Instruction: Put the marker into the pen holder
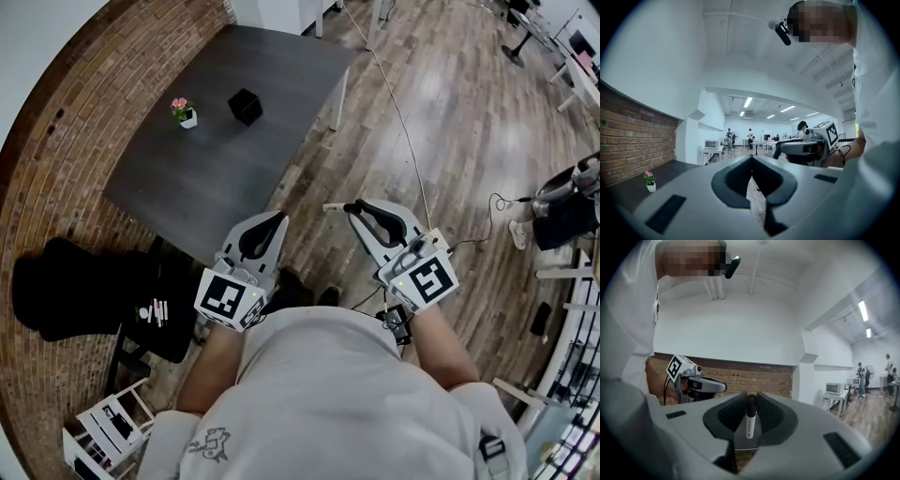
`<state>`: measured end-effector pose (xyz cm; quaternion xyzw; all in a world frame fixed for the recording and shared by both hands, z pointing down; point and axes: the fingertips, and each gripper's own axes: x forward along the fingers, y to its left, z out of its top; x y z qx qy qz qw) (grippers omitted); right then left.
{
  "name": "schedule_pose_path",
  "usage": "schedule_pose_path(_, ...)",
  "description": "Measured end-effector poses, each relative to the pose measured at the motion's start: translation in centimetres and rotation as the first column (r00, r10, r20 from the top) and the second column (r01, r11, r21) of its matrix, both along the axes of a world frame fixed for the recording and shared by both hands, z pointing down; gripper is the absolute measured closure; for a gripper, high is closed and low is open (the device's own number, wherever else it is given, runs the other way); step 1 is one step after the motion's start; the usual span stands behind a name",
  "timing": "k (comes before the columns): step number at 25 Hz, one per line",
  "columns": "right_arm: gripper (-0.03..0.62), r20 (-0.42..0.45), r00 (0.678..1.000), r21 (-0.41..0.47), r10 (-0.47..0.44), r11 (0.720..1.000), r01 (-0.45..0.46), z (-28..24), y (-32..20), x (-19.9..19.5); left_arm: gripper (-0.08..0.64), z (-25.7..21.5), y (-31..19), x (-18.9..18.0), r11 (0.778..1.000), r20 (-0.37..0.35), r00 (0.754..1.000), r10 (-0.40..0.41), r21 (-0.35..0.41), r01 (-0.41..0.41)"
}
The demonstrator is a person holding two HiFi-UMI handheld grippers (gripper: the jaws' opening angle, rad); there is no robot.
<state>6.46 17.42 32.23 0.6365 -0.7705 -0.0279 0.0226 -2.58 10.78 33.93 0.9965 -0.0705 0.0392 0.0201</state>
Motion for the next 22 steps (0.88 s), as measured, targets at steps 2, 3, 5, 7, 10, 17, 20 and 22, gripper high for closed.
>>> schedule_pose_path(2, 0.520, -0.004, 1.000, -0.007, 0.000, 1.000, 0.000, 0.3, -1.6, 0.3, 0.549, 0.3, -1.6, 0.5, 1.000, -0.002, 1.000, -0.001, -0.011, 0.001)
schedule_pose_path(3, 0.520, -0.008, 1.000, -0.010, 0.001, 1.000, -0.001, 0.4, -2.4, 0.4, 0.549, 0.4, -2.4, 0.7, 1.000, -0.005, 1.000, 0.001, -0.015, -0.001)
schedule_pose_path(5, 0.520, -0.010, 1.000, -0.016, 0.002, 1.000, -0.002, 0.5, -4.1, 0.7, 0.549, 0.7, -4.1, 1.2, 1.000, -0.011, 1.000, 0.003, -0.022, -0.003)
schedule_pose_path(7, 0.520, -0.012, 1.000, -0.017, 0.000, 1.000, 0.000, 0.3, -5.9, 1.0, 0.549, 0.7, -6.1, 1.7, 1.000, -0.023, 1.000, 0.003, -0.030, -0.004)
schedule_pose_path(10, 0.520, -0.027, 1.000, -0.020, -0.006, 1.000, 0.006, 0.1, -9.6, 1.5, 0.549, 0.8, -9.6, 2.4, 0.999, -0.038, 0.999, 0.000, -0.035, -0.001)
schedule_pose_path(17, 0.520, -0.043, 0.999, -0.022, -0.024, 0.999, 0.023, -0.5, -17.5, 1.6, 0.549, 0.3, -17.0, 2.1, 0.999, -0.043, 0.999, -0.014, -0.035, 0.012)
schedule_pose_path(20, 0.520, -0.041, 0.998, -0.024, -0.050, 0.999, 0.049, -0.7, -20.3, 1.3, 0.549, -0.1, -19.3, 1.5, 0.999, -0.043, 0.999, -0.034, -0.020, 0.033)
schedule_pose_path(22, 0.520, -0.035, 0.997, -0.032, -0.071, 0.997, 0.070, -0.6, -22.1, 0.9, 0.549, -0.5, -20.7, 0.8, 0.999, -0.040, 0.998, -0.052, -0.014, 0.052)
